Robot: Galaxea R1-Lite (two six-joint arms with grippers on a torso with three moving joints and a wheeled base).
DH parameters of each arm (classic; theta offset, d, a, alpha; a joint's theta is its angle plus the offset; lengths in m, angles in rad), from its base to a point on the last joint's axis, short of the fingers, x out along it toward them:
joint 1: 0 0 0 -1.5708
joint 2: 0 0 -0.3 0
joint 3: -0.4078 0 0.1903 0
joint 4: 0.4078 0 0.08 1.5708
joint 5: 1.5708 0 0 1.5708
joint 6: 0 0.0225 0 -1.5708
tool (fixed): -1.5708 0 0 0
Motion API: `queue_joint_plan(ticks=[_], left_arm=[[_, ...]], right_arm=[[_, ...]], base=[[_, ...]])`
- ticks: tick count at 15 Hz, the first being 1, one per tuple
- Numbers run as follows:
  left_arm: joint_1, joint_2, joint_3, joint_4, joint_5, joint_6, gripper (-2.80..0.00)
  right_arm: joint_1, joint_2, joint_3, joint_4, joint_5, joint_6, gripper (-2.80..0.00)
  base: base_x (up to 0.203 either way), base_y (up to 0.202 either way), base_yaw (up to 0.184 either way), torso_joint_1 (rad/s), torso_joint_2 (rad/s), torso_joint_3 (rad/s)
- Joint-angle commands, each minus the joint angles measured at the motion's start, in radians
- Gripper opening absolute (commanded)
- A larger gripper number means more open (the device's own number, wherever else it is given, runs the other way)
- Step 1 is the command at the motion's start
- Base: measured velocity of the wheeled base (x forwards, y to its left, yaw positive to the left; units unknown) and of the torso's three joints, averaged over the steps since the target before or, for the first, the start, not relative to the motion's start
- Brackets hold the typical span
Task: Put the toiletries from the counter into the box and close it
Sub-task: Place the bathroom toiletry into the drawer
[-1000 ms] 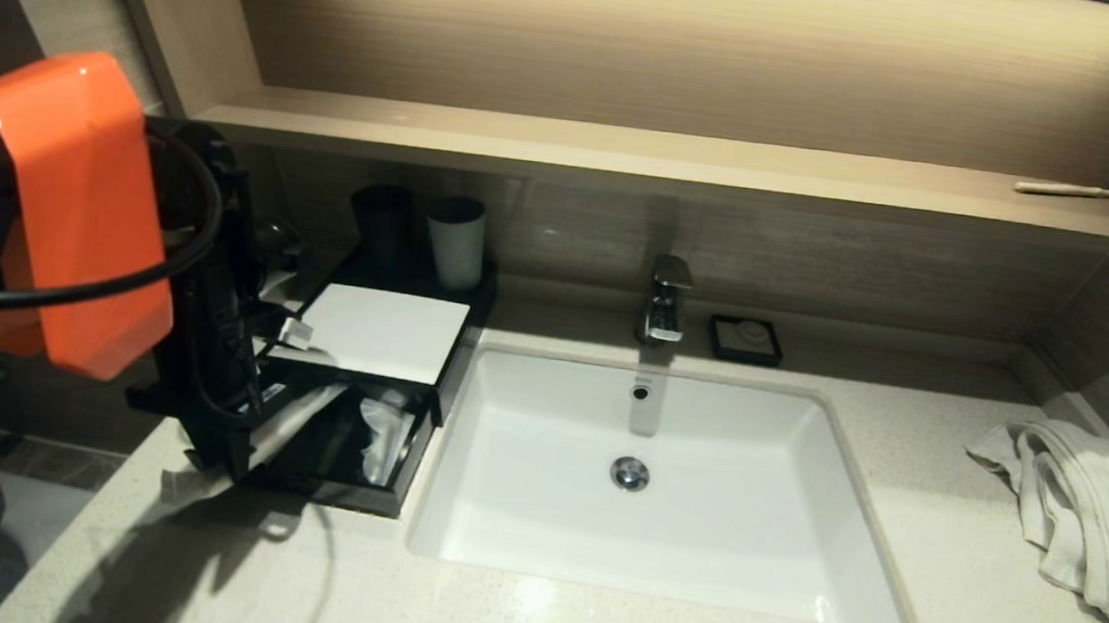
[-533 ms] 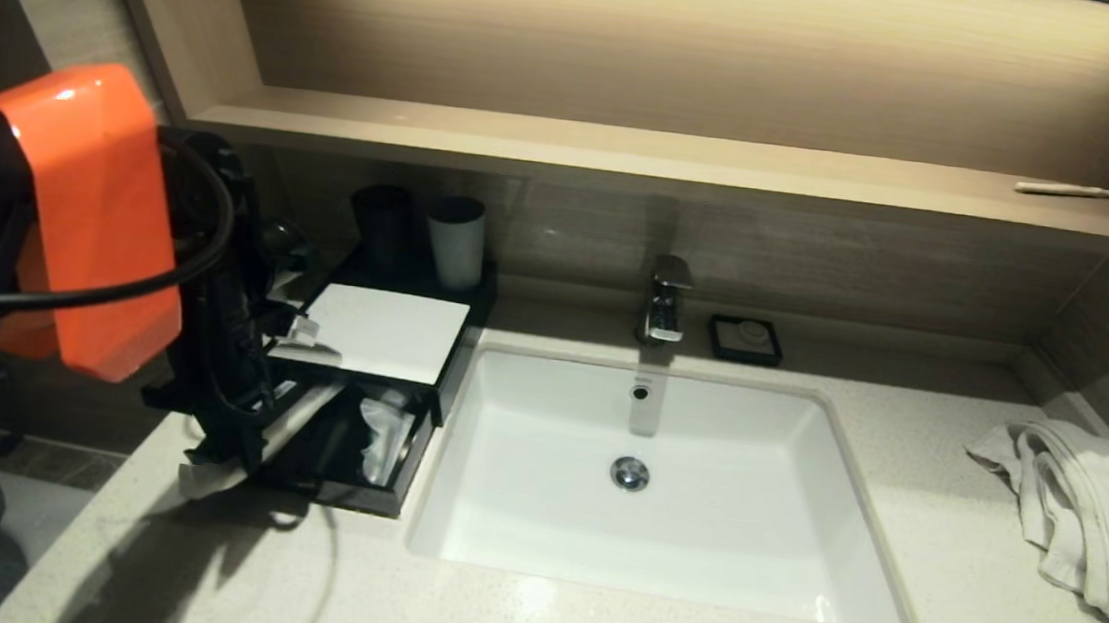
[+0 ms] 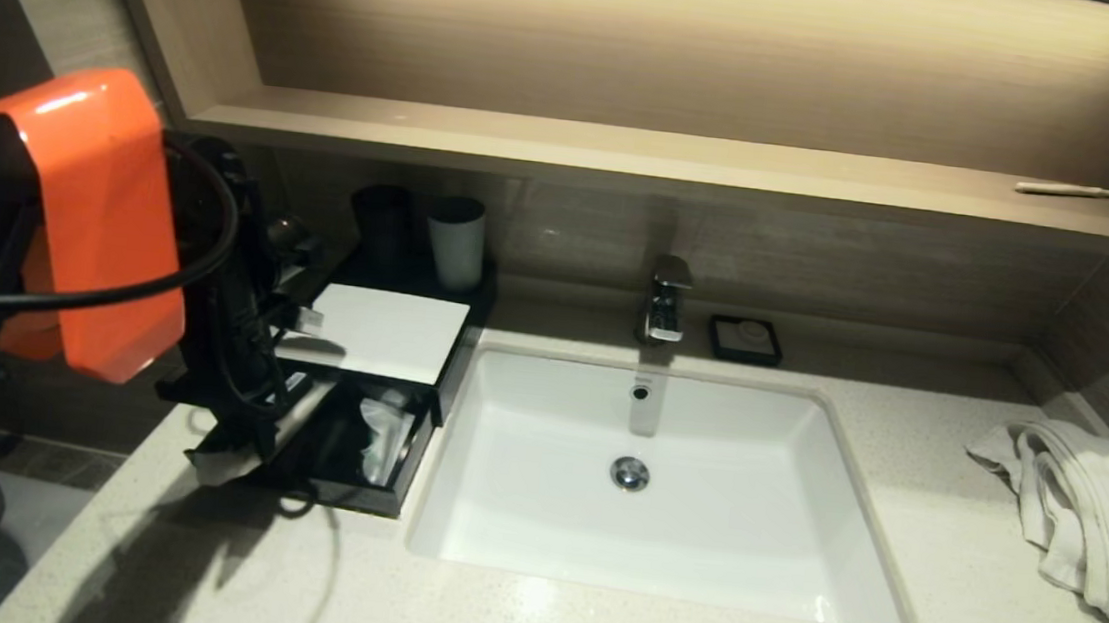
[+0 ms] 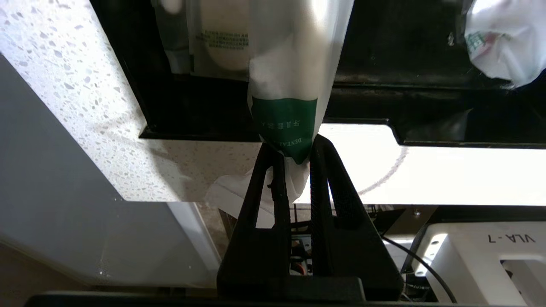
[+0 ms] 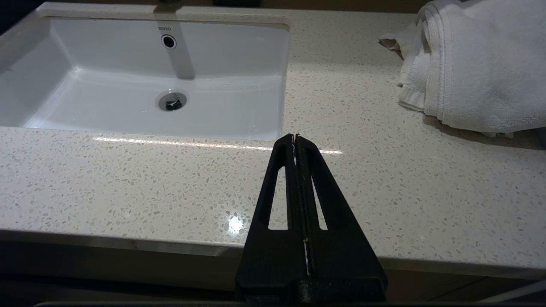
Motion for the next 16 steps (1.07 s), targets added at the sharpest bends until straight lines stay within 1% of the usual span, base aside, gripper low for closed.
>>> queue_joint_plan(ticks=[1,13,16], left_arm=[[0.000,0.001,0.000,-0.003,0.000,0.000,-2.80],[0.000,0.038,-0.003,-0.152,0.000,-0.018,-2.80],[-0.002,0.039,-0.003,-0.231,0.002,-0.045,-2.80]], right_arm=[[0.000,0.000,0.000,0.000,0.001,0.000,-2.80],[0.000,0.000,0.000,0.000,0.001,0.000,-2.80],[0.000,0.000,0.000,0.000,0.001,0.000,-2.80]], base=[[0.000,0.000,0.000,0.000,0.00,0.000],[0.000,0.000,0.000,0.000,0.00,0.000],[0.000,0.000,0.000,0.000,0.00,0.000]])
